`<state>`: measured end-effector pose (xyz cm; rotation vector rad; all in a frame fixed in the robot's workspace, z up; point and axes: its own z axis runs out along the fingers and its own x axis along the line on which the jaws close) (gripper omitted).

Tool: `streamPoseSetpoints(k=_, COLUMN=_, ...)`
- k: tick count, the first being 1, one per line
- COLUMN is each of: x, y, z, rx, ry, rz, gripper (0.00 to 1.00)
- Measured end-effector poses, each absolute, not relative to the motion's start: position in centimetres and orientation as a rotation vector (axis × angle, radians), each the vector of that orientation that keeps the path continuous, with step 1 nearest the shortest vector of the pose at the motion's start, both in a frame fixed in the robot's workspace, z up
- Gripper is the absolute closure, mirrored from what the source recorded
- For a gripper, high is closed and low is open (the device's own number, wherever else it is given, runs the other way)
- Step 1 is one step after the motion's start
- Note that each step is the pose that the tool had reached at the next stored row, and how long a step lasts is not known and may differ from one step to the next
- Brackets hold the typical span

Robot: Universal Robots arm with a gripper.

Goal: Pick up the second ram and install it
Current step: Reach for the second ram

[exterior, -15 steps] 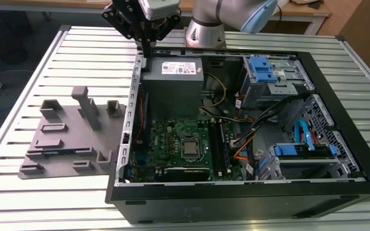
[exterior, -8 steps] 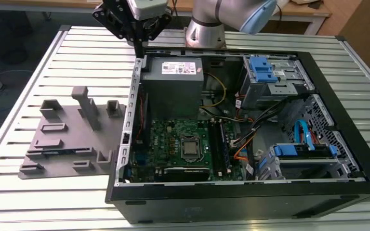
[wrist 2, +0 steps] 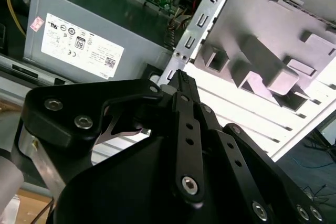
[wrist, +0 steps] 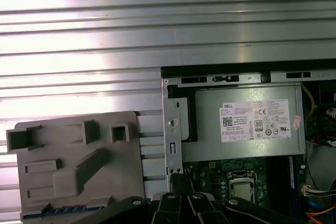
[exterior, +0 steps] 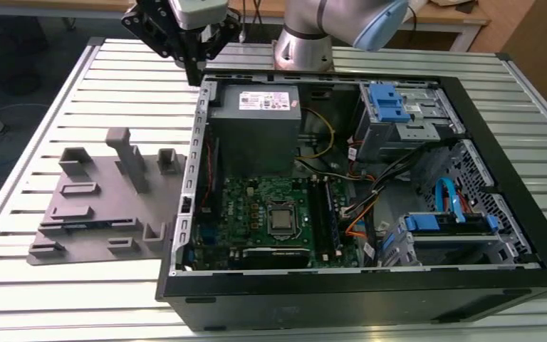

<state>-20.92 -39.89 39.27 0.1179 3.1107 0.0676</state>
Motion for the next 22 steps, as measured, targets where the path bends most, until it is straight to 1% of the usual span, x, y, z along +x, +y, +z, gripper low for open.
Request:
streamPoseSetpoints(k=6, x=-22.2, y=-40.1, z=39.0, rx=0.118, ry=3.111, rz=0.068, gripper=0.93)
streamPoseSetpoints(k=22, x=-26.7, y=-42.0, z=37.9, rx=0.118, ry=3.111, rz=0.068, gripper=0.93)
